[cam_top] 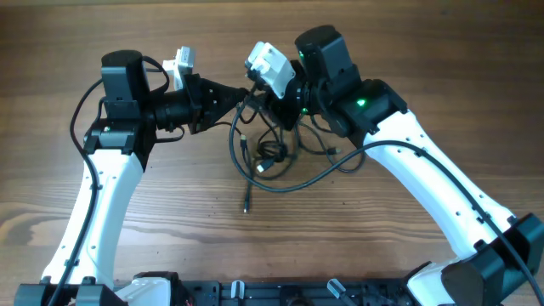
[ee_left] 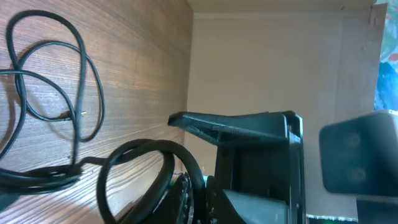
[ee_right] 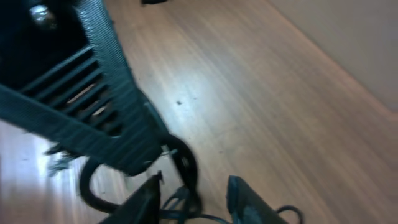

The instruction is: Untangle cables

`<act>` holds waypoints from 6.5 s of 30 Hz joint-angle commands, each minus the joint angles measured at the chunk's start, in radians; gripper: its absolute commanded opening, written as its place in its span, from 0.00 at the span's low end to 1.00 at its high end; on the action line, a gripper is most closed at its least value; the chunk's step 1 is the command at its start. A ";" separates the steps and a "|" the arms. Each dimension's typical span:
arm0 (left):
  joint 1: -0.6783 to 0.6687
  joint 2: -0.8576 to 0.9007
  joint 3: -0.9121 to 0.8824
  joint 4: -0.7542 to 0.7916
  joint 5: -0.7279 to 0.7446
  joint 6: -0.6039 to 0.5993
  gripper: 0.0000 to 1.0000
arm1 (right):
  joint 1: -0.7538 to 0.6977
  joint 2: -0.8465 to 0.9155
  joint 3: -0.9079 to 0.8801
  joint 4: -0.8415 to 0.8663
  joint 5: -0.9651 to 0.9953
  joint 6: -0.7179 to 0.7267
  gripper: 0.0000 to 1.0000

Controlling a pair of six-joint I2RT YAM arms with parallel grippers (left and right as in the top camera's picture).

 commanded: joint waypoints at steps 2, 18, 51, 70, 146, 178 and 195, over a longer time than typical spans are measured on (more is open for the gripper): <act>0.008 -0.001 0.015 0.006 0.035 -0.019 0.10 | 0.002 0.031 -0.008 0.021 0.033 -0.014 0.28; 0.008 -0.001 0.015 0.006 0.035 -0.019 0.12 | 0.002 0.061 -0.008 0.026 -0.018 0.017 0.20; -0.134 0.000 0.015 -0.199 -0.557 0.192 0.04 | -0.001 0.061 -0.008 0.023 -0.049 0.192 0.13; -0.189 0.000 0.015 -0.183 -0.613 0.158 0.04 | -0.002 0.056 0.000 0.077 -0.118 0.273 0.05; -0.189 0.000 0.015 -0.439 -1.070 -0.064 0.04 | -0.383 0.043 0.000 0.261 -0.335 0.826 0.05; -0.189 0.000 0.015 -0.299 -0.620 0.245 0.04 | -0.181 0.107 -0.001 -0.021 -0.412 0.050 0.80; -0.189 0.000 0.015 -0.299 -0.760 0.132 0.04 | -0.156 0.047 -0.005 0.100 -0.411 0.801 0.59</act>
